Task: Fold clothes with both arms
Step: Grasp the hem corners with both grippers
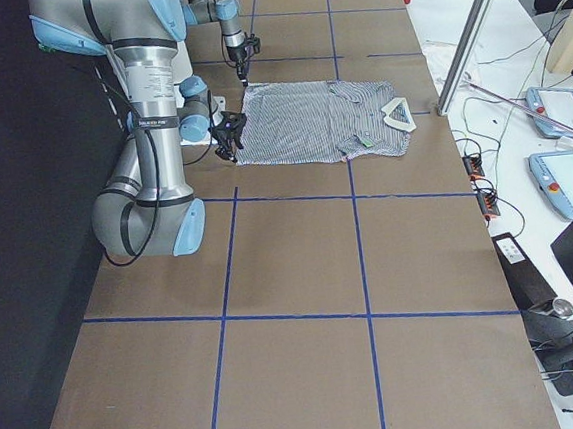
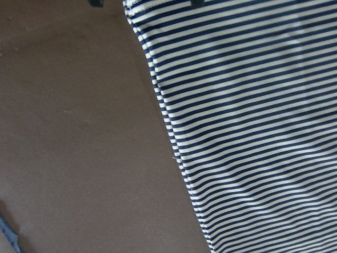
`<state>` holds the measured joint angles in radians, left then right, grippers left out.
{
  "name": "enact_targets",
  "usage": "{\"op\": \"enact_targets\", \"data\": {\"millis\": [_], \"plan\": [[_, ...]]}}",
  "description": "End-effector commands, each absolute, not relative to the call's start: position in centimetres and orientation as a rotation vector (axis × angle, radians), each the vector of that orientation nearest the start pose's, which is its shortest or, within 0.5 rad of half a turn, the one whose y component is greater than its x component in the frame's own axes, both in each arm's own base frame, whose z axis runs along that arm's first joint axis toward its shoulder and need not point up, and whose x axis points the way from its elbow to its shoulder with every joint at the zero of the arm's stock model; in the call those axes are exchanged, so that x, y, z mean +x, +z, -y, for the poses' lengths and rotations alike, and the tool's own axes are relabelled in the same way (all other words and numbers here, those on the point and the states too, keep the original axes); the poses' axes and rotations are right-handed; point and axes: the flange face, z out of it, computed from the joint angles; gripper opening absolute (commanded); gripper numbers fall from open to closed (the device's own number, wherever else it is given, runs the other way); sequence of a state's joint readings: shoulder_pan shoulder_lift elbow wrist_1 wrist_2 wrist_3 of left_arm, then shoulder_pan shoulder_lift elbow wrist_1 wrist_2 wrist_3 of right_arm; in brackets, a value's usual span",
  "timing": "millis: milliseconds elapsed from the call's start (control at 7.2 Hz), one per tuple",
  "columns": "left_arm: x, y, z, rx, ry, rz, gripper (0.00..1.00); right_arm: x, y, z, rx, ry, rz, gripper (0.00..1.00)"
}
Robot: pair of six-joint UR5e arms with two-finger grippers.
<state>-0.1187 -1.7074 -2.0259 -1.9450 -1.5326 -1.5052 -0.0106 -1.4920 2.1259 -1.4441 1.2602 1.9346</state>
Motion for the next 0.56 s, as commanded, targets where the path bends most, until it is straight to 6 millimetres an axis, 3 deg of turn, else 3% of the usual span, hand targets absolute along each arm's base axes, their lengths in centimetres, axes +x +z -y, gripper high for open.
{"op": "enact_targets", "data": {"millis": [0, 417], "plan": [[50.18, 34.0, 19.76, 0.122, -0.069, -0.958, 0.0, -49.37, 35.85, 15.75, 0.158, 0.45, 0.791, 0.59], [50.15, 33.76, 19.53, 0.106, -0.097, -0.966, 0.0, -49.67, 36.04, 15.53, 0.156, 0.45, 0.787, 0.51]]}}
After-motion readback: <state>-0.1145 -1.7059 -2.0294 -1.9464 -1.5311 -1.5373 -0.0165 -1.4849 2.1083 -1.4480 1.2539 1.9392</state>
